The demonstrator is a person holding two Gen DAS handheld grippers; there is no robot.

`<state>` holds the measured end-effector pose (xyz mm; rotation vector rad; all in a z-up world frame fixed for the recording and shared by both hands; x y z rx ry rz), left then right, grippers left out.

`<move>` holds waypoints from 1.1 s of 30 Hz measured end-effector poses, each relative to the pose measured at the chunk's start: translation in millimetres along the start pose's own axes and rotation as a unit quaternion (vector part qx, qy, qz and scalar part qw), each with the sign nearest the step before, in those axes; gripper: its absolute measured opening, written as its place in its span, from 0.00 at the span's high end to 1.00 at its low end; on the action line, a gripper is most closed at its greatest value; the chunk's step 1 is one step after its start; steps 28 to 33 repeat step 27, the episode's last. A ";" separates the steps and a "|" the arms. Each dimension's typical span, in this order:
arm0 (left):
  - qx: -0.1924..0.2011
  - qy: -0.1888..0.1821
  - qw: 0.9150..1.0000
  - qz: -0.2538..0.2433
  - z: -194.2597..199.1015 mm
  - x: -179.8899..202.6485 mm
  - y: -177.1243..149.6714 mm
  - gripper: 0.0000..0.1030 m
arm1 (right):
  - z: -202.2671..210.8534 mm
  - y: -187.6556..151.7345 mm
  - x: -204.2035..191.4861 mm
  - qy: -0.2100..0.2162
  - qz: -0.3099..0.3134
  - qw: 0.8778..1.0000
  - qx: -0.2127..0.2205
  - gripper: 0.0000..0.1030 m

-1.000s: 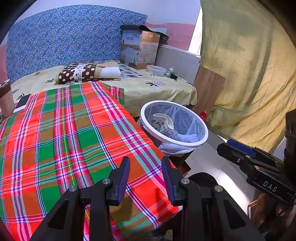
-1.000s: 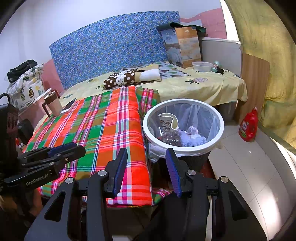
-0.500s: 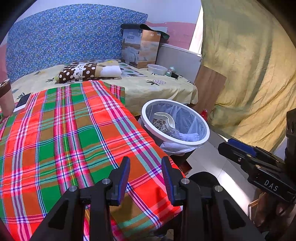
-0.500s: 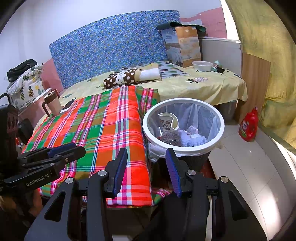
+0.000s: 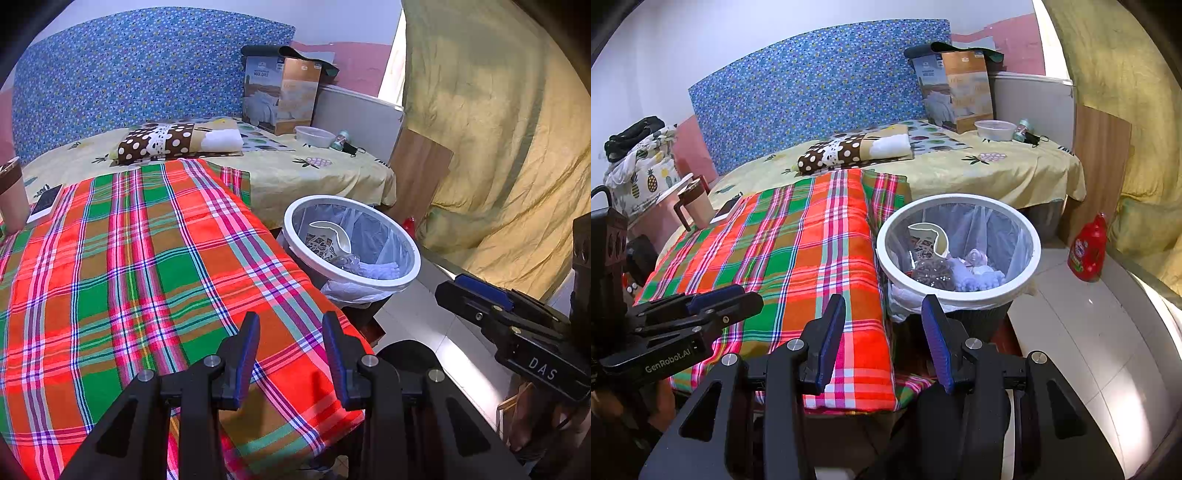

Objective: Collect trash

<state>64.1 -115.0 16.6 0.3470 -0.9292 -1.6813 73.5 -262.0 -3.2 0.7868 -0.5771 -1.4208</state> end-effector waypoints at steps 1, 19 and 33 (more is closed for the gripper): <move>0.001 0.000 1.000 -0.001 0.4 0.2 -0.1 0.66 | 0.0 0.0 -0.2 0.000 0.000 1.000 0.000 0.56; -0.007 0.001 1.000 -0.003 -2.4 1.8 -2.5 0.66 | -0.8 -2.0 0.5 0.000 0.000 1.000 -0.005 0.56; -0.008 0.006 1.000 -0.005 -4.0 2.0 -2.2 0.66 | -1.2 -0.9 0.0 0.000 0.000 1.000 -0.007 0.56</move>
Point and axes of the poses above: each gripper's, at about its wrist camera, not at the fingertips, and z roughly against the way its jaws point, x to its right, y to its top, the point moved 2 cm from there along -z, roughly the way its jaws point, and after that the axes turned 2 degrees about -y, right-handed, at the moved point
